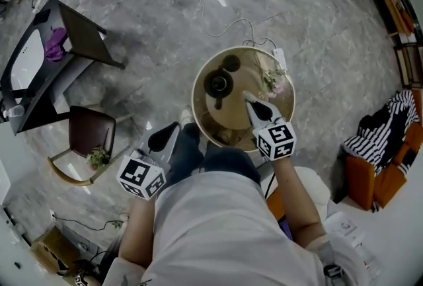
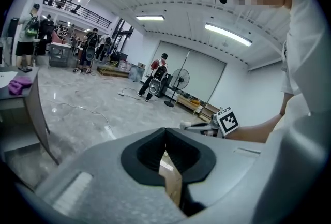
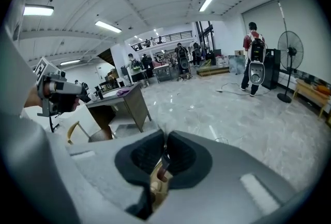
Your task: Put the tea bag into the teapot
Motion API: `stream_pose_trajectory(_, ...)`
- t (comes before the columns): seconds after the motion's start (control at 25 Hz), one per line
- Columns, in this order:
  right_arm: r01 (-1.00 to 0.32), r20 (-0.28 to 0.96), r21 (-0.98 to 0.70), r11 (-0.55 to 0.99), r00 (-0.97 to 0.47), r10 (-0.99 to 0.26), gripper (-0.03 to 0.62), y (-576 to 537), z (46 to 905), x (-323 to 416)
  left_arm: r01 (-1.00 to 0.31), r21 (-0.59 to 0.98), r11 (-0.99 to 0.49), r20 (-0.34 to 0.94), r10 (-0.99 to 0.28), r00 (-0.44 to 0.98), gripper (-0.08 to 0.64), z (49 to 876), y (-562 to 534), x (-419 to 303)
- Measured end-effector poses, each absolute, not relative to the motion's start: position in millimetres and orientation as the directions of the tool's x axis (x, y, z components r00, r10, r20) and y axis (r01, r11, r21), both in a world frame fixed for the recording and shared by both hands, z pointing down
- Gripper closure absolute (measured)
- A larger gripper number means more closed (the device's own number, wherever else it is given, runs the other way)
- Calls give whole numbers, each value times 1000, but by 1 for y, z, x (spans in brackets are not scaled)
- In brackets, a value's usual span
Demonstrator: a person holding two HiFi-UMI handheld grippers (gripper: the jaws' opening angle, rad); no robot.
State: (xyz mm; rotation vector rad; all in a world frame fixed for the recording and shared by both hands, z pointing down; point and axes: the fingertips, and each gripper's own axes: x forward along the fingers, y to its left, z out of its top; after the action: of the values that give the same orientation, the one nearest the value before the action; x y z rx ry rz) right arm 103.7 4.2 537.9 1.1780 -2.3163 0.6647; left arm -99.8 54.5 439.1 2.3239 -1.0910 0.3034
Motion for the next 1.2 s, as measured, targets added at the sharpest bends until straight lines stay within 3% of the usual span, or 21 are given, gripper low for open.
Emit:
stream_pose_trajectory(0.6,-866,743,-219,450,-447,-498,575,-36,654,56,-721,426,-547,471,-546,693,552,468,27,-153)
stream_pose_trajectory(1.2,-869,871,-186,458,-361,-333,575,-52,753,47,-740,468,-483,517,-530,672,552,501,6,-180)
